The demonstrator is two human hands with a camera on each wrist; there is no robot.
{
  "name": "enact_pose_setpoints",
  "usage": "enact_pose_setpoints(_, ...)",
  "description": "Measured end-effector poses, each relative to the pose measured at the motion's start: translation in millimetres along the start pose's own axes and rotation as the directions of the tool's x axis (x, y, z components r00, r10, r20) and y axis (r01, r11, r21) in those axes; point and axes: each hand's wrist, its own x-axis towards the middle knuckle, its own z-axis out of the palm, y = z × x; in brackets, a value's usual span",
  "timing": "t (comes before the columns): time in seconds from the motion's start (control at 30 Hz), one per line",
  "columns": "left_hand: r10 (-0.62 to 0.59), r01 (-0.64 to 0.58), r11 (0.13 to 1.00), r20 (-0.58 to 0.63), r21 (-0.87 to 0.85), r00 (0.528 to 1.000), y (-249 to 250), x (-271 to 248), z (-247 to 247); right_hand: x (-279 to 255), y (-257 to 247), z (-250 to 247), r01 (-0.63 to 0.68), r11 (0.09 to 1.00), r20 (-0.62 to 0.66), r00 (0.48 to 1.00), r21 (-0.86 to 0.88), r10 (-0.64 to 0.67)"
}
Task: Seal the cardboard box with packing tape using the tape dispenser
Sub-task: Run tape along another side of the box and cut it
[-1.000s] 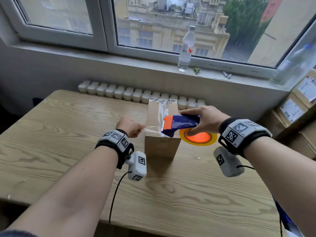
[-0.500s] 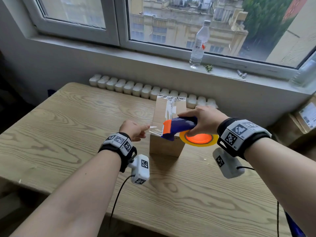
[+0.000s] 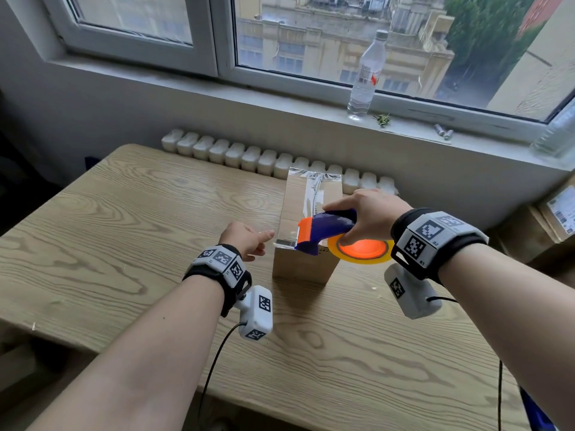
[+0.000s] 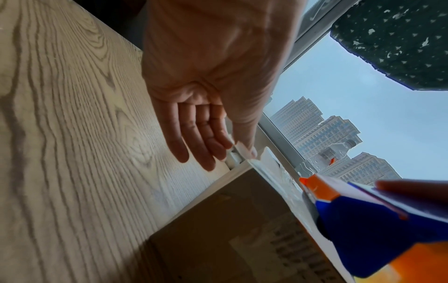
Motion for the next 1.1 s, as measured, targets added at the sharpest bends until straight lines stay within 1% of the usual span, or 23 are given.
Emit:
enact_pose_setpoints(0.13, -0.026, 0.025, 0.999, 0.016, 0.03, 1.0, -6, 2, 6, 8, -2, 0, -0.007, 1.0, 0.026, 1.0, -0.016, 0.007)
enact_pose_setpoints(0.27, -0.075, 0.07, 0.996, 0.095, 0.056, 0.993, -6, -2, 16, 15, -5, 2, -0.02, 0.999, 0.037, 0.999, -0.035, 0.022)
enact_pose_setpoints(0.37, -0.108, 0.1, 0.992, 0.116, 0.073, 0.987, -4, -6, 24, 20, -8, 6, -0.005, 0.999, 0.024, 1.0, -0.05, 0.006)
enact_pose_setpoints(0.43, -0.123, 0.108, 0.985, 0.107, 0.137, 0.987, -2, -9, 23, 21, -9, 6, -0.012, 0.999, 0.025, 1.0, -0.04, 0.013)
enact_pose_setpoints(0.47, -0.112, 0.089, 0.972, 0.099, 0.216, 0.989, -2, -9, 21, 21, -9, 5, -0.015, 0.999, 0.026, 1.0, -0.036, 0.016)
enact_pose_setpoints(0.5, -0.083, 0.059, 0.95, 0.067, 0.308, 0.994, -2, -9, 19, 21, -9, 4, -0.017, 0.999, 0.026, 0.999, -0.037, 0.018)
enact_pose_setpoints(0.53, -0.019, 0.015, 0.922, 0.006, 0.387, 1.0, -2, -10, 17, 21, -9, 4, -0.017, 0.999, 0.027, 0.999, -0.043, 0.018)
enact_pose_setpoints(0.57, 0.073, -0.037, 0.903, -0.068, 0.427, 0.995, 0, -10, 16, 21, -9, 4, -0.015, 0.999, 0.029, 0.999, -0.05, 0.017)
enact_pose_setpoints(0.6, 0.158, -0.088, 0.899, -0.129, 0.43, 0.979, 4, -11, 16, 21, -9, 4, -0.014, 0.998, 0.031, 0.999, -0.055, 0.016)
enact_pose_setpoints(0.63, 0.215, -0.129, 0.902, -0.169, 0.411, 0.962, 8, -12, 18, 21, -9, 4, -0.014, 0.998, 0.035, 0.999, -0.054, 0.016)
enact_pose_setpoints(0.67, 0.251, -0.161, 0.901, -0.183, 0.404, 0.95, 13, -13, 20, 22, -9, 4, -0.013, 0.999, 0.039, 0.999, -0.053, 0.015)
enact_pose_setpoints(0.7, 0.262, -0.172, 0.892, -0.168, 0.418, 0.95, 18, -12, 23, 22, -10, 4, -0.011, 0.999, 0.042, 0.999, -0.053, 0.013)
enact_pose_setpoints(0.77, 0.246, -0.167, 0.859, -0.105, 0.483, 0.964, 26, -12, 26, 22, -9, 4, -0.002, 0.998, 0.048, 0.999, -0.064, 0.005)
enact_pose_setpoints(0.87, 0.199, -0.137, 0.822, -0.054, 0.553, 0.979, 25, -3, 30, 21, -7, 3, 0.009, 0.997, 0.056, 0.998, -0.079, -0.004)
enact_pose_setpoints(0.93, 0.163, -0.114, 0.839, -0.046, 0.532, 0.986, 21, 3, 31, 20, -5, 2, 0.016, 0.997, 0.069, 0.998, -0.077, -0.011)
enact_pose_setpoints(1.0, 0.121, -0.093, 0.884, -0.031, 0.457, 0.992, 20, 4, 29, 18, -3, -1, 0.027, 0.998, 0.094, 0.995, -0.052, -0.022)
enact_pose_setpoints(1.1, 0.086, -0.079, 0.922, -0.003, 0.378, 0.996, 22, 4, 28, 12, 6, -5, 0.037, 0.999, 0.104, 0.994, 0.001, -0.037)
